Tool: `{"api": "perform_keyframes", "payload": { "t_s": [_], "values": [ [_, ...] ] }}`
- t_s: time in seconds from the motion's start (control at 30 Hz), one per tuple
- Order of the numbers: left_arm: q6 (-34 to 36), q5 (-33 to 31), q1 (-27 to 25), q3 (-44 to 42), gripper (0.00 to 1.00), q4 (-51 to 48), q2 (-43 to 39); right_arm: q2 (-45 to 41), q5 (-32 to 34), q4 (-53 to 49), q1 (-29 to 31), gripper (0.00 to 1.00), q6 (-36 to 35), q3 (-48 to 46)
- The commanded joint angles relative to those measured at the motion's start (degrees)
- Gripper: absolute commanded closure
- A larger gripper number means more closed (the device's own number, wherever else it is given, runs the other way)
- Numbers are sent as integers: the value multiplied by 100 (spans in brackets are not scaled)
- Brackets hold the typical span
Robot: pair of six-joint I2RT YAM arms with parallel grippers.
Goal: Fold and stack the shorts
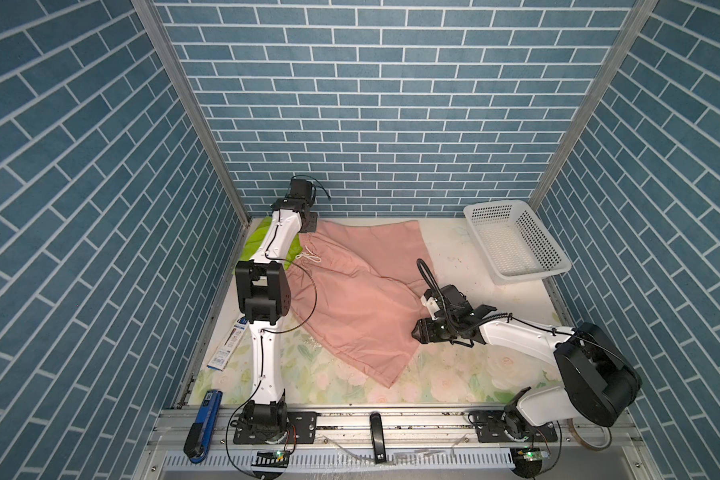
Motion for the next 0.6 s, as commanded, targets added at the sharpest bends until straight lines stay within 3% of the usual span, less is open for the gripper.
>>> {"api": "perform_keyframes", "payload": {
  "t_s": [0.0,0.03,0.1,0.17,0.27,0.4,0.47,0.57],
  "values": [
    [-165,-167,227,308,100,8,167,-39,334,-573,508,36,-117,367],
    [-191,-62,262,394,90,-88,207,-103,460,-777,674,36,-196,448],
    [-217,224,275,520,31,-376,152,-316,636,-1204,964,35,-290,575],
    [-334,437,265,304,1,-429,-156,-492,708,-1553,1147,35,-449,676],
    [-545,694,272,41,0,-632,-676,-596,1124,-2003,1604,34,-778,804],
    [-685,1186,273,-356,0,-1092,-1137,-728,1550,-2261,1631,34,-649,798],
    [-736,1094,274,-793,0,-1077,-1384,-913,2035,-2469,1576,32,-454,821],
    [-973,997,295,-1657,0,-949,-1910,-1266,1744,-2247,1488,32,-612,770]
  ]
}}
